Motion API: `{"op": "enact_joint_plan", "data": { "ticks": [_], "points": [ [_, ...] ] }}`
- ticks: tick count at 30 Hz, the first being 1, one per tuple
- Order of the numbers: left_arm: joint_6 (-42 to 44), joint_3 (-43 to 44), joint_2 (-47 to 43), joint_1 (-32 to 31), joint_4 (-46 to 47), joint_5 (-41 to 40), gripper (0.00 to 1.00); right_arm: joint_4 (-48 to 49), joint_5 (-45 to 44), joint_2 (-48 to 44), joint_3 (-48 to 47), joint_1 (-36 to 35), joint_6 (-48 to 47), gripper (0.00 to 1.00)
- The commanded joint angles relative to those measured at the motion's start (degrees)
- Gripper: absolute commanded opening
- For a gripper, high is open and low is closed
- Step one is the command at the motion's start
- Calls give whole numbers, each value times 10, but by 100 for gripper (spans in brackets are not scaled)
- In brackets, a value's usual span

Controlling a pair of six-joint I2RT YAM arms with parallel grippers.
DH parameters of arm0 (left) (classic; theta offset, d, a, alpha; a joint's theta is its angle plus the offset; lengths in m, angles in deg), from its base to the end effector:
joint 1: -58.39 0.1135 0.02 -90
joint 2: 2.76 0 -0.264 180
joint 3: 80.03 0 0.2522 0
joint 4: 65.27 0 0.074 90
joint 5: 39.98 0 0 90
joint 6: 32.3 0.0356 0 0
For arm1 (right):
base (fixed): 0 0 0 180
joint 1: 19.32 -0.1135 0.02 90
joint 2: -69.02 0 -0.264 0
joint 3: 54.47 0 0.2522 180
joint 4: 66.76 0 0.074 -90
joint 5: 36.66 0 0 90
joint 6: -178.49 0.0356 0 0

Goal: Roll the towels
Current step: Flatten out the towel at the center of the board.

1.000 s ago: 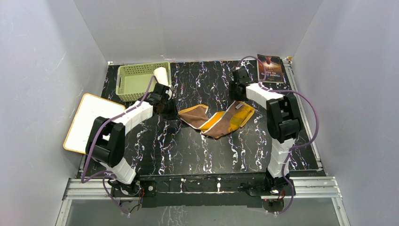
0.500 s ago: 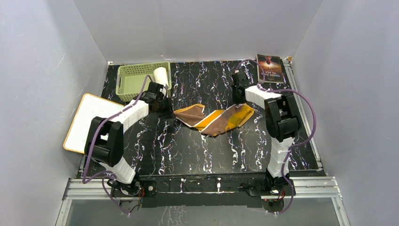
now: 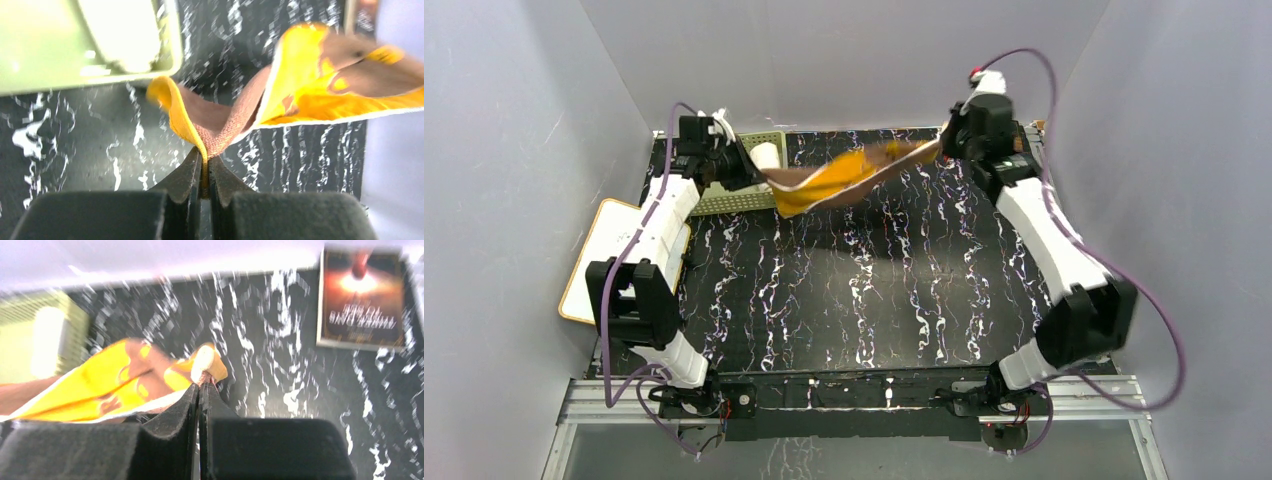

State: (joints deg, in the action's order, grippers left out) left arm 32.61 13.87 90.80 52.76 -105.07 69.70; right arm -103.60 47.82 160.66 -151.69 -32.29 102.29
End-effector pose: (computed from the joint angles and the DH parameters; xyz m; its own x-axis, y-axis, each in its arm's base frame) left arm 0.3686 -0.0484 0.3102 -0.7217 -0.3301 -0.6085 0.0498 0.8520 -0.5212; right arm 0.3634 0.0802 0.3451 -0.5253 0.1227 -0.8421 -0.0185 0.9877 0.1554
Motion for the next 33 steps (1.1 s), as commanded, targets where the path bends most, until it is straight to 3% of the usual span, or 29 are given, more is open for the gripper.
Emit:
{"op": "enact_joint_plan", "data": {
  "ticks": [1,6,7,9,10,13,16,18,20,23,29,33],
  "points": [
    [21,53,-23,-3,-63,48,0,14,-2,-145,-14,2,16,0],
    [27,-34,-102,-1,-64,34,0,38,123,-366,199,-5,78,0],
    [30,-52,-117,0,-67,30,0,36,138,-406,240,-7,87,13],
    [36,-87,-142,4,-75,17,0,14,131,-468,295,-7,92,61],
    [40,-96,-148,5,-79,13,0,8,115,-493,313,-7,91,75],
    [53,-113,-149,5,-87,12,0,33,69,-534,333,-7,88,96],
    [70,-120,-142,5,-107,12,0,78,58,-496,339,-7,90,96],
    [76,-128,-140,6,-113,3,0,68,75,-423,326,-7,87,89],
    [80,-139,-147,5,-115,-7,0,54,99,-340,318,-7,77,74],
    [87,-146,-149,5,-124,-29,0,39,126,-243,308,-9,43,67],
    [95,-159,-149,5,-132,-36,0,46,122,-239,297,-126,-31,58],
    [98,-168,-149,6,-131,-37,0,27,178,-230,293,-153,-64,64]
  ]
}}
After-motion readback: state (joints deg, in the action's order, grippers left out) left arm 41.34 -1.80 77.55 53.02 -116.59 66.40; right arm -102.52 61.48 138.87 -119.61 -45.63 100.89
